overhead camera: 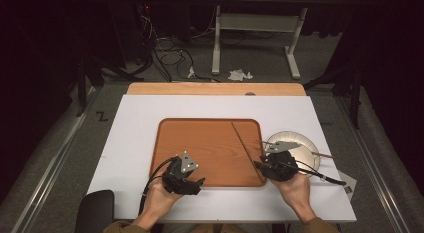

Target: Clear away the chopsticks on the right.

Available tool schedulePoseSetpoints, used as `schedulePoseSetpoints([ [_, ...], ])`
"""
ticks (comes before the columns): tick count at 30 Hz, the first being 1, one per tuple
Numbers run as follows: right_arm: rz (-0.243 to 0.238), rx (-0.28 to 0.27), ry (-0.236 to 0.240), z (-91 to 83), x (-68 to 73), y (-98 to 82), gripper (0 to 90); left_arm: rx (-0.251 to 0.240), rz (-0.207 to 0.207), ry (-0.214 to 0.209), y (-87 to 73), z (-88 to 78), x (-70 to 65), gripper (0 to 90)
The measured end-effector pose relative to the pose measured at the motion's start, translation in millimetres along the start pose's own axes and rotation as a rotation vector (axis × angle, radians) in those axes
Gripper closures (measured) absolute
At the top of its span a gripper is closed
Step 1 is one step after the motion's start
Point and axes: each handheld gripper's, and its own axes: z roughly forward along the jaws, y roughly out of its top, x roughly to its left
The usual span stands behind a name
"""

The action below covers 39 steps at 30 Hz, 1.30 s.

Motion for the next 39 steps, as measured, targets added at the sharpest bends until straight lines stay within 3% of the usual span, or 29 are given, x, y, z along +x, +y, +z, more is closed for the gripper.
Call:
schedulePoseSetpoints([
  [7, -0.062, -0.025, -0.014, -32.3, -16.5, -1.2, 69.3, -0.003, -0.017, 0.007, -2.0, -1.5, 2.5, 29.1],
  [9, -0.075, -0.038, -0.023, -47.0, -30.8, 0.8, 71.5, -0.005, -0.020, 0.009, -2.9, -2.8, 2.2, 29.0],
  [10, -0.075, -0.038, -0.023, -47.0, -30.8, 0.8, 71.5, -0.005, -0.020, 0.009, -2.9, -2.8, 2.2, 29.0],
  [11, -0.075, -0.040, -0.048, -55.6, -40.7, 3.1, 71.6, -0.005, -0.022, 0.010, -3.3, -3.5, 2.2, 28.9],
  [12, -0.075, -0.040, -0.048, -55.6, -40.7, 3.1, 71.6, -0.007, -0.023, 0.011, -3.8, -4.3, 2.3, 28.9],
  [20, -0.075, -0.010, -0.082, -77.9, -83.1, 7.9, 72.7, -0.004, -0.041, 0.024, -8.0, -7.4, 3.8, 28.8],
  [24, -0.038, -0.010, -0.098, -81.8, -109.0, 2.8, 73.3, -0.005, -0.049, 0.033, -10.0, -9.8, 3.9, 28.8],
  [28, -0.017, 0.001, -0.103, -80.4, -123.1, -2.6, 74.1, -0.006, -0.062, 0.040, -12.4, -11.9, 4.9, 28.8],
  [33, 0.036, 0.051, -0.127, -72.1, -148.4, -17.4, 76.0, -0.003, -0.073, 0.051, -15.5, -14.4, 5.4, 28.8],
  [39, 0.038, 0.128, -0.108, -61.7, -161.4, -30.1, 76.4, 0.004, -0.083, 0.056, -17.5, -14.6, 5.5, 28.7],
])
